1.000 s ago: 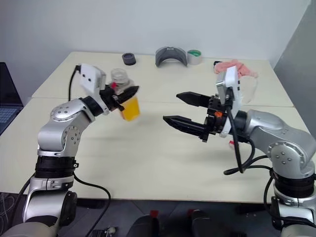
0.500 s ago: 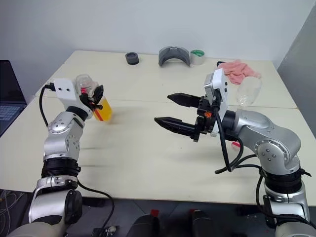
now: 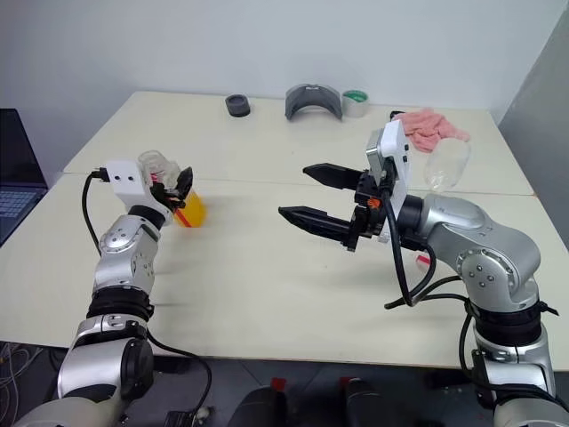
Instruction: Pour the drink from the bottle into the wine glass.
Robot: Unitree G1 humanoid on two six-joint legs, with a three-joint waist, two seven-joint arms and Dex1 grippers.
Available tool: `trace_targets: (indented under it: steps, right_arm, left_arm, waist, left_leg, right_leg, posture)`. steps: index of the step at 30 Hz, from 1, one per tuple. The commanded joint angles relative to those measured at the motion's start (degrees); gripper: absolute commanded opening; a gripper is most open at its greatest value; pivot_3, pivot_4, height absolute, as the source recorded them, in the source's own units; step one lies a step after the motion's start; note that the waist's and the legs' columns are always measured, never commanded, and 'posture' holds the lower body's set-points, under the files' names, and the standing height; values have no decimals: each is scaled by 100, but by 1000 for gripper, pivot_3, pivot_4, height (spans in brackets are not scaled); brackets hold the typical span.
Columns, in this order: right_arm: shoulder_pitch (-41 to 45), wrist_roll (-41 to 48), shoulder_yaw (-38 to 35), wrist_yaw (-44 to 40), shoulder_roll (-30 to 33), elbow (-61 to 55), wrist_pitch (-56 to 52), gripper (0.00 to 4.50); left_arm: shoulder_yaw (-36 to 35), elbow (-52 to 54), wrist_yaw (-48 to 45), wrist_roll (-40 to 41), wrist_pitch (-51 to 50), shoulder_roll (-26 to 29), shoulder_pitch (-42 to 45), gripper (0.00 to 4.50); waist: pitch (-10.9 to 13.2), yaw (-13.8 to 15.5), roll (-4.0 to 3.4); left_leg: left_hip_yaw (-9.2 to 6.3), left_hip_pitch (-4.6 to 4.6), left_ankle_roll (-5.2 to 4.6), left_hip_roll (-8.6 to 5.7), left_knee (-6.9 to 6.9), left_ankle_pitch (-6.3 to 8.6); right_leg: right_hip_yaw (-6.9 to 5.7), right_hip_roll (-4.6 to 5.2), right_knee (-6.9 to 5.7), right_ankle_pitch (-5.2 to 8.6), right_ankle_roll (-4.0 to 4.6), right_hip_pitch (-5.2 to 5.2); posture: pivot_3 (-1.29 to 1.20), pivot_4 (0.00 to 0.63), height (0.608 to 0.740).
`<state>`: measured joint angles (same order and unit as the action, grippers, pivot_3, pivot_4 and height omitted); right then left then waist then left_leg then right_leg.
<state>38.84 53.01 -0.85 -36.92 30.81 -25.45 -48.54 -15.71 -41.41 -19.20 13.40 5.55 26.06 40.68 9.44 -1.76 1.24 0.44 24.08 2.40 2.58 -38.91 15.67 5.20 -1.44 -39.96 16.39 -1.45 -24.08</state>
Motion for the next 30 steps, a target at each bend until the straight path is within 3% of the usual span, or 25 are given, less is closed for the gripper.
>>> trace_targets:
  steps: [1, 8, 22, 25, 27, 30]
  right_arm:
    - [191, 18, -87, 72, -6, -172, 35, 4500]
    - [193, -85, -33, 133, 32, -198, 11, 4500]
    - [-851, -721, -40, 275, 83, -547, 343, 4500]
    - [-1531, -1080, -327, 772, 34, -638, 494, 4500]
    - [-1857, -1863, -379, 1364, 40, -476, 799, 4500]
    - [-2199, -2463, -616, 1988, -105, -122, 1040, 4500]
  left_arm:
    - [-48, 120, 31, -25, 43, 54, 11, 4474]
    - [-23, 754, 118, 30, -317, -19, -478, 4474]
    - [-166, 4006, 810, 298, -1993, -383, -2558, 4474]
    - [-152, 5247, 880, 518, -2716, -412, -3323, 4474]
    - [78, 6147, 709, 651, -3136, -280, -3766, 4474]
    - [405, 7310, 266, 1360, -3816, -138, -3927, 4474]
  waist:
    - [0, 0, 0]
    - [0, -13, 0]
    - [-8, -3, 13]
    - [-21, -6, 34]
    - [-21, -5, 34]
    - [-23, 7, 38]
  left_leg:
    - [0, 0, 0, 0, 0, 0]
    - [1, -1, 0, 2, 0, 0]
    - [-5, -3, 1, 1, 0, 0]
    - [-7, -4, 0, 1, 2, 0]
    - [-6, -5, 1, -2, 4, 1]
    - [-1, -8, 3, -7, 3, -1]
  right_leg:
    - [-1, 0, 0, 0, 0, 0]
    - [-1, 7, -1, 0, 0, 0]
    - [-6, 30, -3, 0, 0, 2]
    - [-4, 32, 0, 0, 0, 6]
    - [2, 42, 0, 0, 0, 7]
    - [4, 43, -1, 1, -2, 8]
  posture:
    - [0, 150, 740]
    - [0, 150, 740]
    - [0, 150, 740]
    - [0, 150, 740]
    - [0, 150, 740]
    - [0, 150, 740]
